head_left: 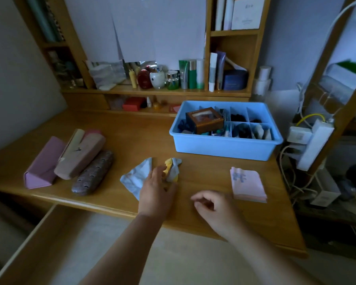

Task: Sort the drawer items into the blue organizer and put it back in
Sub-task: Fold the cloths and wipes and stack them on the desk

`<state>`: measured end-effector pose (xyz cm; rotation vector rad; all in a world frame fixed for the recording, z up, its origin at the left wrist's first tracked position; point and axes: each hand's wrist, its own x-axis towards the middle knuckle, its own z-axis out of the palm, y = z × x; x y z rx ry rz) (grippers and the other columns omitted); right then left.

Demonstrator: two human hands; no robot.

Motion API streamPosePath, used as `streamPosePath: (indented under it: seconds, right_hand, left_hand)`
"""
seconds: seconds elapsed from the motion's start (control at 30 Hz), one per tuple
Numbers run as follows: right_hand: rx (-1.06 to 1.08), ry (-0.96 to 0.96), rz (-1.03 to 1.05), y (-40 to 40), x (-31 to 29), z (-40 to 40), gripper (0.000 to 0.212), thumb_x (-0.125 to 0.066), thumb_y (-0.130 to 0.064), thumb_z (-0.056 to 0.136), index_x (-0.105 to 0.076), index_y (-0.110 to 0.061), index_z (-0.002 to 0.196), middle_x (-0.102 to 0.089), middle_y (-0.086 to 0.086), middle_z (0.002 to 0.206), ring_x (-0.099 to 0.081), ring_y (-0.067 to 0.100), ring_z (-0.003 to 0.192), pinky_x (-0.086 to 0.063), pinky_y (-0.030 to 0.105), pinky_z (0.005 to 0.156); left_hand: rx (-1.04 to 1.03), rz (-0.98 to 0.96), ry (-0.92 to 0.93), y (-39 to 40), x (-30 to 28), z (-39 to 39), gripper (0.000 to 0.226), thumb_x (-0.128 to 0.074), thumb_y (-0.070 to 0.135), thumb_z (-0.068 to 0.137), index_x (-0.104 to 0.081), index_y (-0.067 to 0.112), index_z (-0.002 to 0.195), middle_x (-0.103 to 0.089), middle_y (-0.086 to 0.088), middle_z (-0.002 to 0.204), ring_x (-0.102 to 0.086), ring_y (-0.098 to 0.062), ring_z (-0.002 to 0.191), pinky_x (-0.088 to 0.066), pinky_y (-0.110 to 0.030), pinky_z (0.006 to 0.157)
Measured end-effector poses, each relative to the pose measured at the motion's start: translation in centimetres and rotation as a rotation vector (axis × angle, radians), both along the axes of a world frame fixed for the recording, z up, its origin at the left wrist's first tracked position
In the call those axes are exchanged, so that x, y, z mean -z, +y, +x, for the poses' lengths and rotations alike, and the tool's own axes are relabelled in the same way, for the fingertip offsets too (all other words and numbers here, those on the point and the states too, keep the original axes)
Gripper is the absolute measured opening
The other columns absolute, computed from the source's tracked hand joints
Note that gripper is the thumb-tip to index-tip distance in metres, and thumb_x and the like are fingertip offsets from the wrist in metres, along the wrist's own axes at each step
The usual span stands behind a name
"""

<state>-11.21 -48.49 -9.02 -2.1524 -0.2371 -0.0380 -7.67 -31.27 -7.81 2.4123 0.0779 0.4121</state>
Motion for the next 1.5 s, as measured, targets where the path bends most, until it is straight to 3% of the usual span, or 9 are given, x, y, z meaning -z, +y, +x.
streamPosePath:
  seconds: [0.13, 0.33, 0.6, 0.77, 0.87, 1.03, 1.17, 1.27, 1.5]
  right_hand:
    - [0.038, 0.007, -0.056, 2.1, 0.5, 2.1, 0.02, -0.065, -0.026, 0.085, -0.068, -0.039, 0.1, -0.056, -0.034, 0.08, -0.051, -0.021, 0.079, -0.038, -0.001, 0.064]
    - [0.076, -0.107, -0.148, 5.9, 0.9, 4.7, 0.041, -0.068, -0.032, 0.079, -0.06, -0.038, 0.118, -0.056, -0.018, 0.097, -0.056, 0.004, 0.086, -0.049, 0.025, 0.073]
    - [0.177, -0.163, -0.097, 6.7, 1.0, 6.1, 0.006, -0.066, -0.026, 0.085, -0.069, -0.026, 0.08, -0.057, -0.013, 0.083, -0.055, 0.007, 0.076, -0.044, 0.023, 0.065]
    - [0.234, 0.007, 0.378, 5.4, -0.1, 5.4, 0.007, -0.069, -0.018, 0.084, -0.069, -0.025, 0.083, -0.063, -0.004, 0.092, -0.06, 0.007, 0.085, -0.048, 0.019, 0.077]
    - [0.284, 0.141, 0.624, 4.3, -1.7, 4.6, 0.005, -0.066, -0.016, 0.087, -0.07, -0.019, 0.089, -0.07, -0.002, 0.073, -0.064, 0.007, 0.065, -0.051, 0.018, 0.06]
    - [0.278, 0.114, 0.692, 2.1, -4.3, 2.4, 0.007, -0.063, -0.013, 0.088, -0.069, -0.018, 0.087, -0.073, -0.002, 0.074, -0.069, 0.009, 0.067, -0.054, 0.017, 0.059]
    - [0.262, 0.018, 0.452, 1.0, -5.1, 0.7, 0.006, -0.065, -0.019, 0.087, -0.071, -0.02, 0.086, -0.071, -0.005, 0.074, -0.066, 0.004, 0.068, -0.05, 0.014, 0.06]
    - [0.236, -0.083, 0.285, 0.7, -5.6, -0.4, 0.008, -0.065, -0.021, 0.087, -0.07, -0.022, 0.082, -0.069, -0.009, 0.074, -0.061, -0.004, 0.072, -0.042, 0.001, 0.066]
    - [0.242, -0.331, -0.097, -1.2, -7.0, -2.0, 0.015, -0.062, -0.028, 0.089, -0.068, -0.023, 0.076, -0.056, -0.016, 0.059, -0.052, 0.0, 0.058, -0.036, 0.008, 0.054]
  left_hand:
    - [-0.112, -0.102, 0.003, 0.7, 0.4, 1.2, 0.012, -0.06, 0.017, 0.085, -0.065, 0.02, 0.096, -0.063, 0.005, 0.084, -0.056, -0.015, 0.078, -0.03, -0.018, 0.057]
    - [-0.186, -0.666, 0.04, 3.3, 0.8, 2.0, 0.011, -0.048, 0.015, 0.092, -0.059, 0.015, 0.092, -0.067, -0.007, 0.086, -0.066, -0.025, 0.086, -0.055, -0.042, 0.077]
    - [-0.275, -1.5, -0.094, 5.2, 0.3, 1.5, 0.013, -0.045, 0.009, 0.096, -0.055, 0.013, 0.09, -0.069, -0.012, 0.089, -0.072, -0.022, 0.079, -0.057, -0.028, 0.061]
    - [-0.334, -0.688, -0.006, 4.5, 0.5, 0.7, 0.013, -0.055, 0.017, 0.09, -0.058, 0.025, 0.08, -0.064, 0.0, 0.086, -0.061, -0.017, 0.074, -0.046, -0.024, 0.058]
    - [-0.303, -0.215, -0.057, 5.7, 0.8, 0.3, 0.011, -0.061, 0.01, 0.083, -0.068, 0.014, 0.091, -0.061, -0.005, 0.099, -0.054, -0.023, 0.087, -0.037, -0.026, 0.07]
    - [-0.1, 0.401, 0.174, 7.1, -1.3, -0.3, 0.029, -0.055, 0.016, 0.083, -0.068, 0.02, 0.109, -0.06, -0.001, 0.119, -0.047, -0.025, 0.106, -0.039, -0.032, 0.086]
    - [0.014, 0.155, -0.118, 4.3, -4.3, -1.7, 0.028, -0.061, 0.012, 0.085, -0.067, 0.014, 0.113, -0.062, -0.003, 0.116, -0.054, -0.024, 0.105, -0.042, -0.029, 0.09]
    - [0.213, -0.285, 0.046, 0.5, -6.3, -3.2, 0.009, -0.063, 0.031, 0.087, -0.069, 0.026, 0.093, -0.066, 0.015, 0.083, -0.061, 0.002, 0.078, -0.042, -0.005, 0.063]
    - [0.125, -0.321, 0.004, -0.8, -7.5, -4.1, 0.022, -0.068, 0.017, 0.081, -0.061, 0.032, 0.068, -0.06, 0.014, 0.06, -0.054, 0.012, 0.058, -0.037, -0.003, 0.048]
